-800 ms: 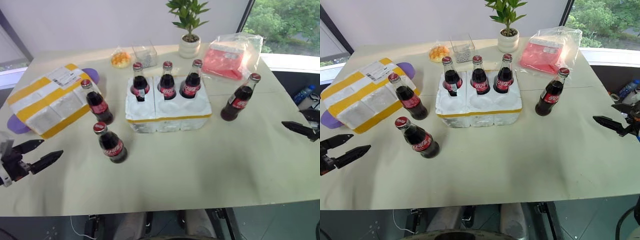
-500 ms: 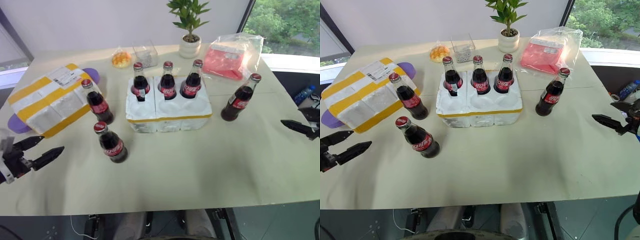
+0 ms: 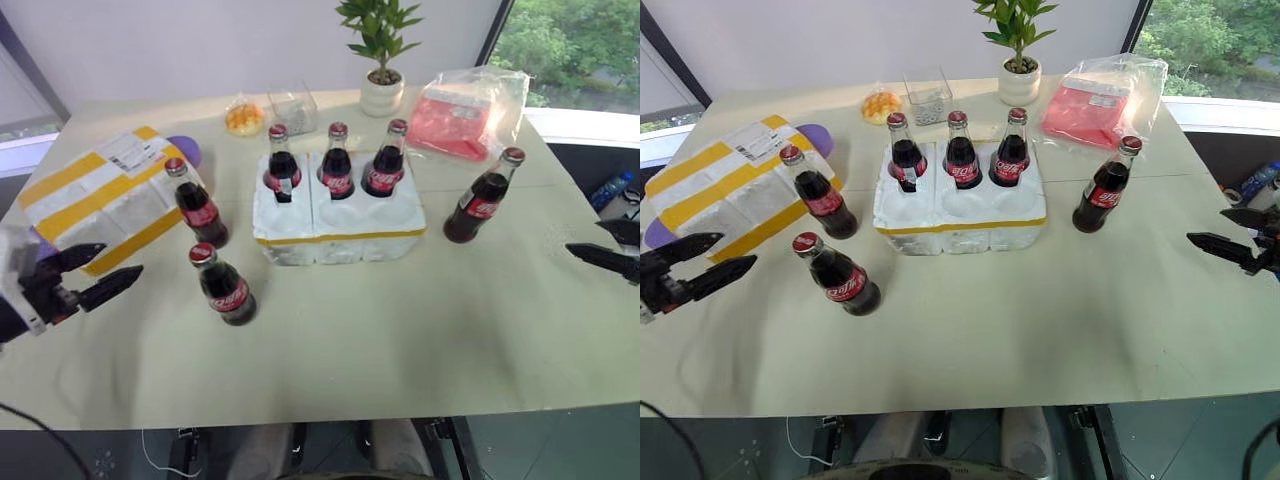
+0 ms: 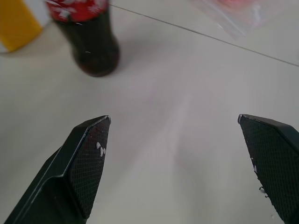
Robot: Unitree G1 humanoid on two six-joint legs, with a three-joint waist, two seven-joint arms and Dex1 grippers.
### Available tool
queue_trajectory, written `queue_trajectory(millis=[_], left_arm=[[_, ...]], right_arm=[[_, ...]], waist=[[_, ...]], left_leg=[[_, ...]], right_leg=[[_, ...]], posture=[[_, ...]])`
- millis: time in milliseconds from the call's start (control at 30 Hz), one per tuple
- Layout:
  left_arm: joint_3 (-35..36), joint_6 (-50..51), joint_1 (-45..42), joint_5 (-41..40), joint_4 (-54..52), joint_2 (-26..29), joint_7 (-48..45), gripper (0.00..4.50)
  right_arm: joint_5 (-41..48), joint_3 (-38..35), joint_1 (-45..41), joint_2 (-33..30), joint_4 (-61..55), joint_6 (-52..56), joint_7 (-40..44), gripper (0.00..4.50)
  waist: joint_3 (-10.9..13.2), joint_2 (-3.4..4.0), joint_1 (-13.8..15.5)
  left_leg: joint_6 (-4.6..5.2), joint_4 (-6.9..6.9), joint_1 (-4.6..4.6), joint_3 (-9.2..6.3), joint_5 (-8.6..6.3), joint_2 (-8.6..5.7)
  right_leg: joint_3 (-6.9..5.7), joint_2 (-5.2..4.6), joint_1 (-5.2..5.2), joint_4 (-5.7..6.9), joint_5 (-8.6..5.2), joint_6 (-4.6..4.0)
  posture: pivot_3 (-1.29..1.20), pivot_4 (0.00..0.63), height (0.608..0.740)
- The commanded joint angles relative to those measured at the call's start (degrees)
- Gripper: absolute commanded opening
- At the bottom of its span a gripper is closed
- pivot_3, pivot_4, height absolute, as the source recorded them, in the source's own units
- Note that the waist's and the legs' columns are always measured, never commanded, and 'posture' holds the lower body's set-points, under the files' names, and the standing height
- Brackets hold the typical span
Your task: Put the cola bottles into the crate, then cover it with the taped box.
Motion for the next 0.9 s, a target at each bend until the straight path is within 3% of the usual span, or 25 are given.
queue_trajectory(millis=[33,233,467,633,900], left_arm=[[-4.18,-1.36,-4.99,1.49,3.55,1.3,-0.45,4.46],[-15.48,-5.22,-17.21,6.54,12.78,-0.61,-1.67,4.46],[-24.38,-11.02,-29.6,12.77,24.58,-4.85,-2.2,4.46],[-26.71,-13.82,-34.98,15.07,30.77,-7.18,-2.92,4.46],[-28.52,-16.45,-40.08,17.31,36.93,-11.3,-3.32,4.46]], right_arm=[[6.03,-4.78,3.59,-3.94,-12.76,8.2,4.52,4.5],[16.39,-16.67,14.55,-5.44,-39.15,26.42,6.2,4.5],[24.25,-27.33,19.71,-3.27,-57.93,39.37,2.25,4.5],[29.15,-31.25,21.35,-2.02,-65.43,45.23,-1.04,4.5],[31.2,-31.42,24.22,1.24,-70.15,46.08,-5.98,4.5]], waist=[[-0.01,0.03,0.0],[-0.04,0.08,0.23],[-0.04,0.02,1.36],[-0.04,-0.05,1.51],[-0.06,-0.24,1.5]], left_leg=[[0.0,0.0,0.0,0.0,0.0,0.01],[0.0,0.0,0.0,-0.01,0.0,0.03],[0.0,0.06,-0.06,0.0,0.01,0.0],[0.02,0.12,-0.13,-0.03,0.02,0.0],[0.05,0.18,-0.16,-0.03,0.04,-0.03]], right_leg=[[0.0,0.01,0.0,0.01,0.05,0.09],[0.0,0.03,-0.04,0.07,0.07,0.14],[0.0,-0.01,-0.06,0.04,0.09,0.16],[0.0,-0.03,-0.07,0.03,0.1,0.16],[-0.01,-0.06,-0.06,0.03,0.11,0.18]], posture=[[0.0,0.15,0.74],[0.0,0.15,0.74],[0.0,0.15,0.74],[0.0,0.15,0.74],[0.0,0.15,0.74]])
